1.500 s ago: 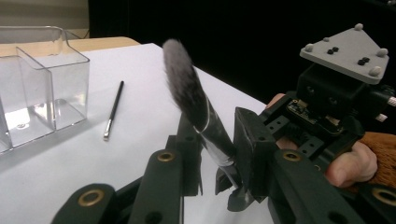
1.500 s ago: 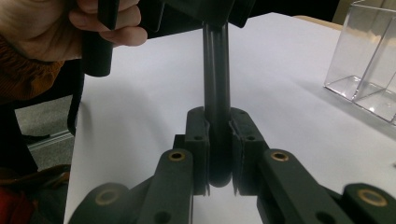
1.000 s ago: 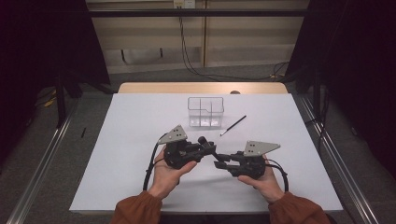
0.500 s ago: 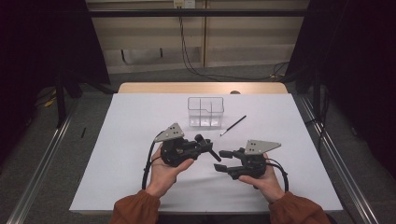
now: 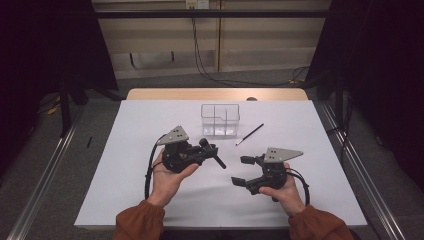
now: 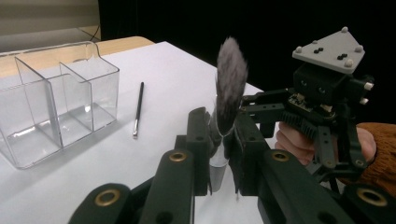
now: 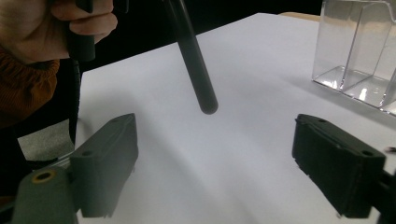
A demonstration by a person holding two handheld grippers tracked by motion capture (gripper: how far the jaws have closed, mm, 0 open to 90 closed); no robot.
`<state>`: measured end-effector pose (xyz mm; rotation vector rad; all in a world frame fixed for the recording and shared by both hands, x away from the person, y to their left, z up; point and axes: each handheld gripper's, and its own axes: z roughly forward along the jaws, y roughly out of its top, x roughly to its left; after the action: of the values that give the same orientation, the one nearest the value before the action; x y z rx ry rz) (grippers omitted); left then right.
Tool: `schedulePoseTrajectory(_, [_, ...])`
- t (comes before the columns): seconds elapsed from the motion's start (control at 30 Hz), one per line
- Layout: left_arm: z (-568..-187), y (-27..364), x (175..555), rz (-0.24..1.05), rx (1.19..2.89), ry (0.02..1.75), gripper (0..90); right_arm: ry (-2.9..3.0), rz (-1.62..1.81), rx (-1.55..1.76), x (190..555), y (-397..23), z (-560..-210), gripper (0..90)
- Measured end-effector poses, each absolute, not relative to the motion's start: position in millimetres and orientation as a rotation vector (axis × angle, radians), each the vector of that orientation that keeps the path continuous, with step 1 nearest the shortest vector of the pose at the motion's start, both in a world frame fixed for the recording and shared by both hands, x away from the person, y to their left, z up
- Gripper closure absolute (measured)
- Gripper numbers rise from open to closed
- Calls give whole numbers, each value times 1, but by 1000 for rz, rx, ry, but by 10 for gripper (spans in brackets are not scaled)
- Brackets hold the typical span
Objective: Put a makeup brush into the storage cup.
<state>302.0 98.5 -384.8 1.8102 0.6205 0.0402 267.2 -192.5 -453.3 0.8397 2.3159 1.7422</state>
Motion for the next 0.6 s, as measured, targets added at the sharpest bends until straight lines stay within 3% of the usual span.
schedulePoseTrajectory(0.23, [-381, 99, 302, 46, 1837, 613, 798, 2306, 1771, 809, 266, -195, -452, 16])
schedulePoseTrajectory(0.6, [-374, 91, 304, 46, 1928, 584, 797, 2305, 1780, 801, 266, -198, -450, 21])
